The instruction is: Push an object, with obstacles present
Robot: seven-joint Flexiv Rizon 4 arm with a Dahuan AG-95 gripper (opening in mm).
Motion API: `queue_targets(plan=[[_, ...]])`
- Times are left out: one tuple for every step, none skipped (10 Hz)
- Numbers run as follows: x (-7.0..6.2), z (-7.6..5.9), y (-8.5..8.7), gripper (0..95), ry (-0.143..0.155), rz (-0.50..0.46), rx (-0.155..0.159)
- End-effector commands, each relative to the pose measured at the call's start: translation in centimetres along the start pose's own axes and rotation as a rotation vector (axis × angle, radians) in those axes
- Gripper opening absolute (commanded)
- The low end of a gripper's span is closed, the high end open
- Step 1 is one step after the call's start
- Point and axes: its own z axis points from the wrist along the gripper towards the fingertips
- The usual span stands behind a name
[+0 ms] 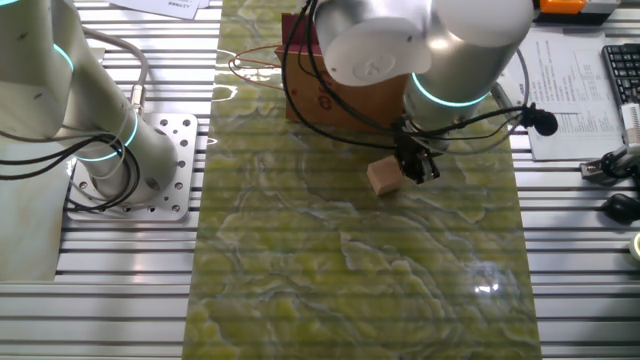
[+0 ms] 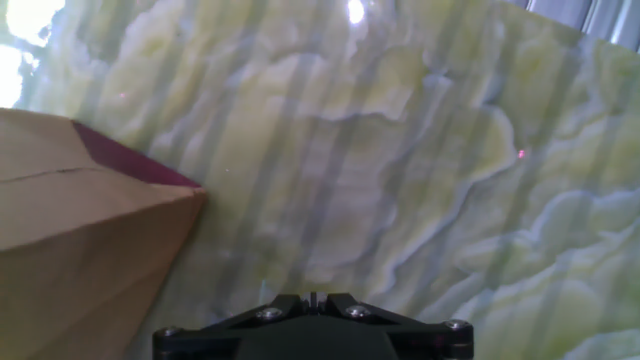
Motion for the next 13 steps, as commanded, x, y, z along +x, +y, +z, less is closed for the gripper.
queue_targets(plan=[[0.0, 0.0, 0.0, 0.0, -0.007, 0.007, 0.014], [-0.2, -0.1, 0.0, 0.0, -0.013, 0.008, 0.018], [-0.2, -0.2, 0.0, 0.0, -0.015, 0.034, 0.03], [-0.3, -0.3, 0.1, 0.0, -0.021, 0.067, 0.056], [-0.7, -0.6, 0.1, 0.0, -0.025, 0.118, 0.074], [-1.0, -0.7, 0.0, 0.0, -0.023, 0.16, 0.073], [-1.6, -1.1, 0.0, 0.0, -0.023, 0.224, 0.07], [-2.0, -1.2, 0.0, 0.0, -0.034, 0.292, 0.071], [-2.4, -1.2, -0.2, 0.0, -0.052, 0.346, 0.075], [-3.0, -1.2, -0.7, 0.0, -0.09, 0.381, 0.095], [-3.1, -1.3, -0.9, 0.0, -0.091, 0.377, 0.105], [-3.3, -1.4, -0.9, 0.0, -0.09, 0.375, 0.107], [-3.4, -1.4, -1.0, 0.0, -0.086, 0.371, 0.107]])
